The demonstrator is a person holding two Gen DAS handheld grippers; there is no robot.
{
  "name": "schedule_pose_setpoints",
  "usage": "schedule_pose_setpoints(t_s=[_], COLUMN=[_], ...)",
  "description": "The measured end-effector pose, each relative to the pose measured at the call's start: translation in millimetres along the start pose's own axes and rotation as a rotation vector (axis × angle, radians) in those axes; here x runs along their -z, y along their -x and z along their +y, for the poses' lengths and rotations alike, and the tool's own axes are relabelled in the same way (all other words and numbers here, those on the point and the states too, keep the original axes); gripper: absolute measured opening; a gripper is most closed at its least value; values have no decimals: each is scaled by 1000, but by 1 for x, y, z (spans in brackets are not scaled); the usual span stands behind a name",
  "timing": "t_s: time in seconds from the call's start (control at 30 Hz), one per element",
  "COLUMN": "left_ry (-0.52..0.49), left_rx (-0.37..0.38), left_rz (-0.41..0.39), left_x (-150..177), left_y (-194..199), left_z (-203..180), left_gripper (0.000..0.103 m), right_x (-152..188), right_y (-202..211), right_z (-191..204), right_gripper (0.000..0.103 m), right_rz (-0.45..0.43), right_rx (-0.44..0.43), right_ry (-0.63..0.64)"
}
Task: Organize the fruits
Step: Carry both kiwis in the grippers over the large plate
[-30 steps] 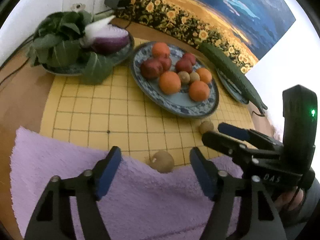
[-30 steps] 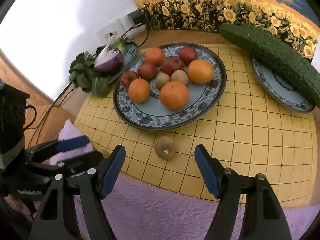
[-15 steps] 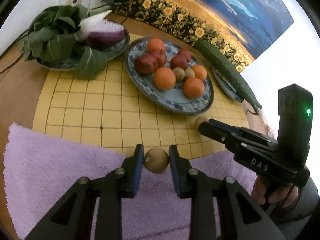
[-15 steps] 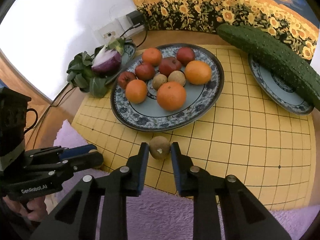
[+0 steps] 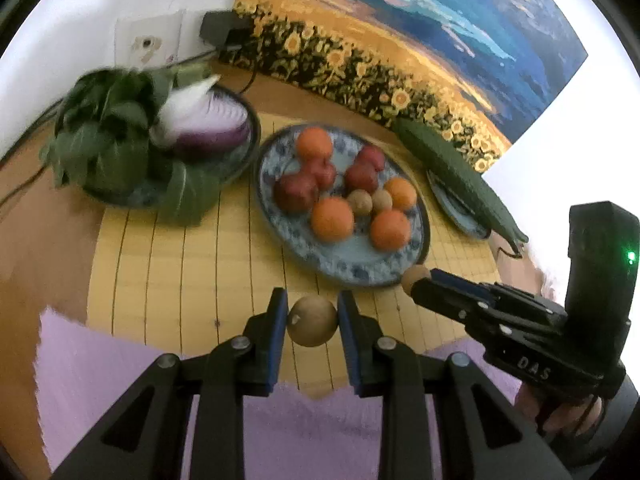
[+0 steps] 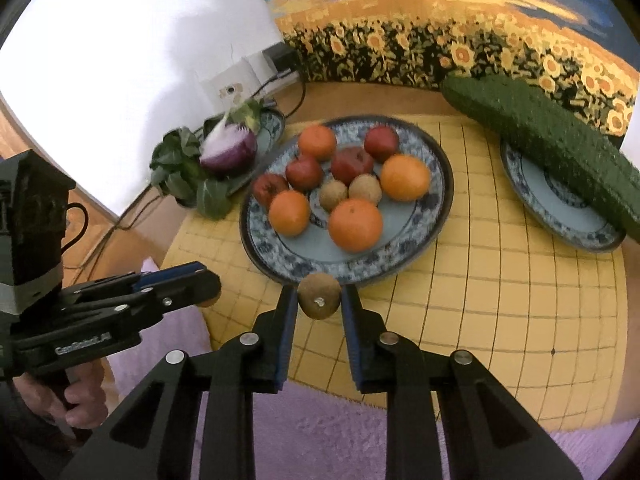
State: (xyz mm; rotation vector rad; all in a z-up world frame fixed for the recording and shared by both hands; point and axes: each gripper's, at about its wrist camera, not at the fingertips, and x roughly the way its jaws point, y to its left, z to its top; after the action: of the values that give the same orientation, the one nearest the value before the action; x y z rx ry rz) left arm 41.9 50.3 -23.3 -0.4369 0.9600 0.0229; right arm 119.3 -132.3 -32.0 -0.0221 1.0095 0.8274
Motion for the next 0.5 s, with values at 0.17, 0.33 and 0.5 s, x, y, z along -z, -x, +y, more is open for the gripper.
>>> schedule_pose_setpoints(t_s=[0.17,0.33,0.5], left_ry=[-28,-38,-49], left_rx=[-3,-6,-14], left_rz=[-38,-54,-49], left_x=[-21,-35,-42], left_y=[-1,-7,-15], left_z=[-3,-6,-6], left_gripper=[27,27,27], right_x=[-12,-17,-22], right_y=[-2,-5,-12], right_z=[3,7,5], right_gripper=[24,24,24], right_rz=[-17,-21,-14], right_rx=[-7,-9,-7], right_ry=[4,11,7])
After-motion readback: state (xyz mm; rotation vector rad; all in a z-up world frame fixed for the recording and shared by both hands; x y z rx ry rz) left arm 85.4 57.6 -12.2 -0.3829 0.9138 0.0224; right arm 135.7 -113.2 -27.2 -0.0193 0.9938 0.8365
